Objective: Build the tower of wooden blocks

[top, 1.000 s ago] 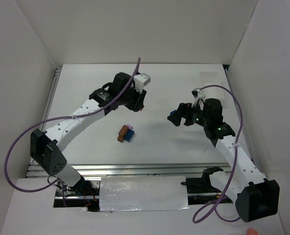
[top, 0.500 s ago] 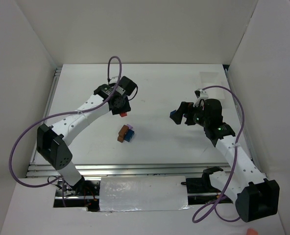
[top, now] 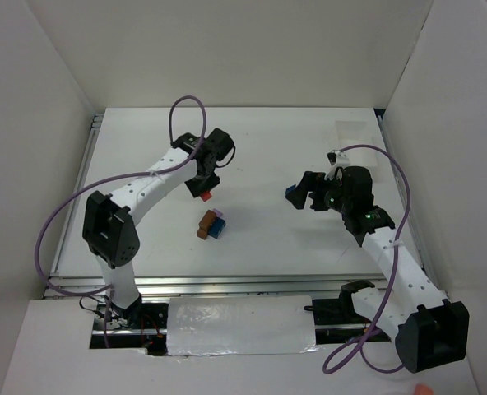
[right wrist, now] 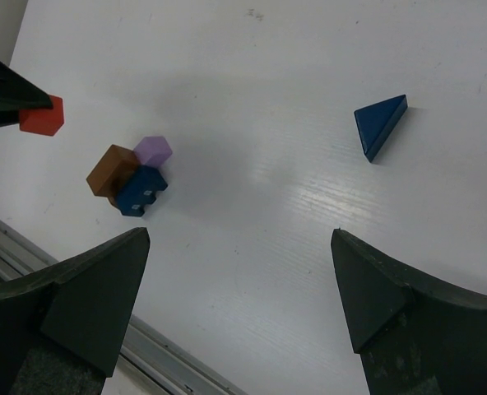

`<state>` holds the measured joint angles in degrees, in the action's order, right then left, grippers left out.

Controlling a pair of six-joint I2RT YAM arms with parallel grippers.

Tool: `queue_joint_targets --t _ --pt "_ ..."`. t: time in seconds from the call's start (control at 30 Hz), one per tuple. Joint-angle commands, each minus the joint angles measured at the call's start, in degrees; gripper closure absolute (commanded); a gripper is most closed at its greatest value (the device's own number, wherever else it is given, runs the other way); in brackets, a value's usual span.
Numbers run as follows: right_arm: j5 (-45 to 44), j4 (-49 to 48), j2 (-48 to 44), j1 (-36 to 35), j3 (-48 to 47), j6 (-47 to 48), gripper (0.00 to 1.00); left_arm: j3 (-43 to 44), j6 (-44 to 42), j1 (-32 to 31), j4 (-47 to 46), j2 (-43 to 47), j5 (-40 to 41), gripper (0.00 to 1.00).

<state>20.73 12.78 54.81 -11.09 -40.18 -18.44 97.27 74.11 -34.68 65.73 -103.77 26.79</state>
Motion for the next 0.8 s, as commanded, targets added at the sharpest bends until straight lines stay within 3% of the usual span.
queue_joint_targets --t 0.0,0.23,0.33,0.4,0.43,0.47,0.5,0.53,0.6,0.63,0.7,0.77 --pt "-0.08 0.5 -0.31 0.11 -1.91 -0.11 0.0 4.32 4.38 -0.04 6.76 -2.3 0.9 1.0" --pt "1.33 0.15 0.48 0.11 -2.18 0.51 0.0 3.98 1.05 -1.27 4.67 -3.11 2.13 1.0" --pt "1.85 -0.2 0.3 0.11 -1.83 1.21 0.0 -0.3 -8.96 -2.75 -3.66 -0.48 5.28 1.0" --pt "2.73 -0.3 0.13 0.02 -1.91 2.09 0.0 -5.49 -20.97 -5.12 -16.64 4.78 9.06 1.0" --pt "3.17 -0.12 0.21 0.11 -2.09 2.61 0.0 -12.56 -33.64 -5.83 -23.04 6.98 8.38 1.0" --pt "3.78 0.23 0.21 -0.07 -2.27 3.05 0.0 -16.9 -39.16 -6.54 -29.55 12.48 7.76 1.0" --pt "4.31 0.32 -0.05 -0.16 -2.18 3.75 0.0 -21.55 -44.35 -7.24 -43.36 16.1 7.06 1.0" --pt "5.27 0.23 -0.14 -0.42 -2.18 3.93 0.0 -30.65 -57.02 -6.99 -51.07 19.36 -1.74 1.0" --pt "4.59 -0.47 -0.92 -0.6 -1.39 4.28 0.0 -37.56 -65.89 -5.5 -67.3 28.5 -12.76 1.0" --pt "3.8 -0.47 -1.8 -0.77 -1.21 4.63 0.0 -40.73 -72.81 -4.88 -69.32 30.62 -23.08 1.0" --pt "2.13 -0.56 -2.77 -0.69 -0.69 4.64 0.0 -41.81 -79.35 -3.48 -72.23 35.29 -30.26 1.0" --pt "0.46 0.05 -3.65 -0.51 -0.95 4.99 0.0 -40.42 -86.48 -2.24 -68.84 36.35 -40.02 1.0"
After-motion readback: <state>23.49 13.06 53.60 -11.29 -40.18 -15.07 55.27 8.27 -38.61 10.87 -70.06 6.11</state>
